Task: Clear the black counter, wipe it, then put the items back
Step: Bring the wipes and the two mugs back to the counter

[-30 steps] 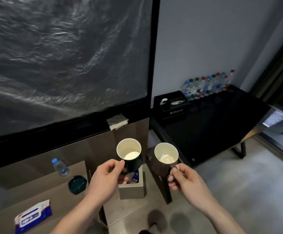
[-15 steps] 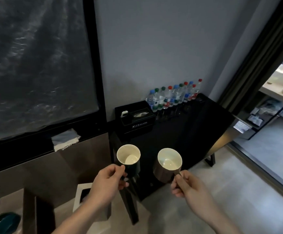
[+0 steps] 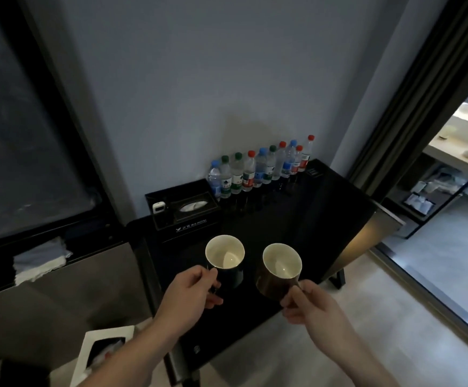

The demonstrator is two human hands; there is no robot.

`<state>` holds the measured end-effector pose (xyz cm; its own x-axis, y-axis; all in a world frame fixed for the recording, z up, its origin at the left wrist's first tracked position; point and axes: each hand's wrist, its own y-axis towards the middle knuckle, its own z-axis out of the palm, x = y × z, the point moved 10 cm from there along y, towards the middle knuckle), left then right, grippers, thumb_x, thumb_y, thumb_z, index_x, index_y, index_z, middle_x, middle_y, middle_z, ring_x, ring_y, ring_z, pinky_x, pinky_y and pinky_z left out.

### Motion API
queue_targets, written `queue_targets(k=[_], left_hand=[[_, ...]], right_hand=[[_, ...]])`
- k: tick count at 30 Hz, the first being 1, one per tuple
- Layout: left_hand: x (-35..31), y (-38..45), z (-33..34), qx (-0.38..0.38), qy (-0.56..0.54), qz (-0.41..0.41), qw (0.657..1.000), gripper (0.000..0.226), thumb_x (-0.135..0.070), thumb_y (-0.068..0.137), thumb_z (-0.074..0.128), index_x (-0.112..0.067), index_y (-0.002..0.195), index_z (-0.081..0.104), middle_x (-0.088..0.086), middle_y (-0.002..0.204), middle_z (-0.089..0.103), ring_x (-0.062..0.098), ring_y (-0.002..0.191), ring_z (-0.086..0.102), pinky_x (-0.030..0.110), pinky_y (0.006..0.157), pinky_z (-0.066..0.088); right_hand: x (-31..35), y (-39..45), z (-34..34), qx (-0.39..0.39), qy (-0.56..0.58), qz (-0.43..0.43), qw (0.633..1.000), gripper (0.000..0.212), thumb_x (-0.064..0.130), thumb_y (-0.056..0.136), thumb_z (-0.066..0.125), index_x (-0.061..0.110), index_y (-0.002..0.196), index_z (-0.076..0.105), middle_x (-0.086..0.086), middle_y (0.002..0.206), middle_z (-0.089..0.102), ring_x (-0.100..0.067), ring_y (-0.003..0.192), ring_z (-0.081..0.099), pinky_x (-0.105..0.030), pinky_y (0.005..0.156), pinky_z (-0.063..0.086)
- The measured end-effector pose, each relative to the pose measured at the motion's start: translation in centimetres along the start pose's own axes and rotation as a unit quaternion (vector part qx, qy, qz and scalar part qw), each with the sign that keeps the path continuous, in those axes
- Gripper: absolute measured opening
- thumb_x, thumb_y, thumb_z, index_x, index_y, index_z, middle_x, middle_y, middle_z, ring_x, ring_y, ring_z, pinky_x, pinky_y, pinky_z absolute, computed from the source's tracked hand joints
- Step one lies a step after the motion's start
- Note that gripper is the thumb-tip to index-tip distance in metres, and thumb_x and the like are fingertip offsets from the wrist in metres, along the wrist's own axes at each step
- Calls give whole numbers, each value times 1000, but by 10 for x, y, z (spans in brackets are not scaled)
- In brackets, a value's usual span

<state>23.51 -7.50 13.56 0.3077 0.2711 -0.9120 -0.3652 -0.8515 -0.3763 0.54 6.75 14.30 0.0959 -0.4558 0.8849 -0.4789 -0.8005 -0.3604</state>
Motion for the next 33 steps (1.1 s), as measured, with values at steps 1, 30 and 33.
queue_targets(k=[1,30,33], left_hand=[[-2,5,9,-7,-5,-1,1000,31,-31,104,58,-8,87,69,5,92,74,26,78,77,42,79,58],[-62,221,287,-127,-99,-131,978,20,-25,104,58,-12,99,73,3,102,75,20,81,77,35,77,59],[-82,264,315,-105,-63,-120,985,22,-30,104,56,-18,98,74,-4,101,76,16,78,72,33,77,55]], right_hand=[[0,10,-11,4,0,-1,1000,28,23,108,52,6,94,69,-7,91,75,-30,87,72,-40,84,61],[-20,319,-284,91,-89,76,989,23,26,109,48,18,105,70,-1,102,73,-26,95,72,-35,84,58],[-17,357,-315,63,-85,89,990,25,27,109,48,17,105,70,-4,103,74,-27,95,72,-36,85,58]])
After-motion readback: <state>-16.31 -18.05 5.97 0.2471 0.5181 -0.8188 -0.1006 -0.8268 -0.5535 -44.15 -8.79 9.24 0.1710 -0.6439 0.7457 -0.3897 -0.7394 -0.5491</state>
